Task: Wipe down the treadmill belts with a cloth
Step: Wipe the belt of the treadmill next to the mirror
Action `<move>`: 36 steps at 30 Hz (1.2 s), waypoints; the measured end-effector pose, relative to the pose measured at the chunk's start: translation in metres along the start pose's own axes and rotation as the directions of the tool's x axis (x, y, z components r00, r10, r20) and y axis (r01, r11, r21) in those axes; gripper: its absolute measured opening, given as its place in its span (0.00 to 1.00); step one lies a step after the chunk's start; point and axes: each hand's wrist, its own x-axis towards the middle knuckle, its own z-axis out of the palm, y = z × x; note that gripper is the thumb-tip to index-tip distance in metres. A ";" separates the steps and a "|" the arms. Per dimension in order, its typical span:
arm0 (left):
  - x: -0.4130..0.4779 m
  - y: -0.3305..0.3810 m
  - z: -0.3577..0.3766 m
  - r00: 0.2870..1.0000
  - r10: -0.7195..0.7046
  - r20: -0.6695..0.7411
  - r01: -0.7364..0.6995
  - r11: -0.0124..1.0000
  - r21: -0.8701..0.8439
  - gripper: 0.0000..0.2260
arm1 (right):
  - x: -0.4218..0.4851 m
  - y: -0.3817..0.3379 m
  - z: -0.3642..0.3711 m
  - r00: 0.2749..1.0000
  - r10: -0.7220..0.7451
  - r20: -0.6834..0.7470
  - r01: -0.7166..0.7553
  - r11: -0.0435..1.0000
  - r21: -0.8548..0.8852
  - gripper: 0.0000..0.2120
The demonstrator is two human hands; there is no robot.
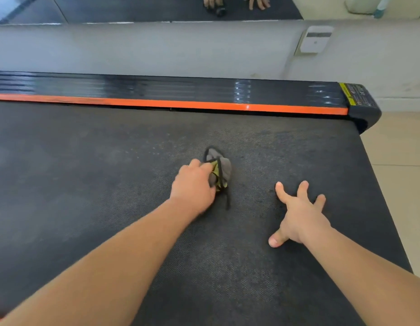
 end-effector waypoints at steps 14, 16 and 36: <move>-0.002 0.021 0.002 0.997 -0.069 0.039 0.070 0.997 -0.017 0.14 | -0.010 -0.003 -0.004 1.000 0.014 0.021 -0.014 0.999 0.031 0.72; -0.036 0.039 0.014 0.988 0.090 0.122 -0.082 0.994 -0.066 0.16 | -0.010 -0.003 -0.004 1.000 0.014 0.014 -0.015 1.000 0.023 0.72; -0.010 -0.020 0.000 0.988 0.129 0.089 -0.128 0.992 -0.016 0.21 | -0.001 0.000 -0.003 1.000 -0.001 0.002 0.001 1.000 0.010 0.72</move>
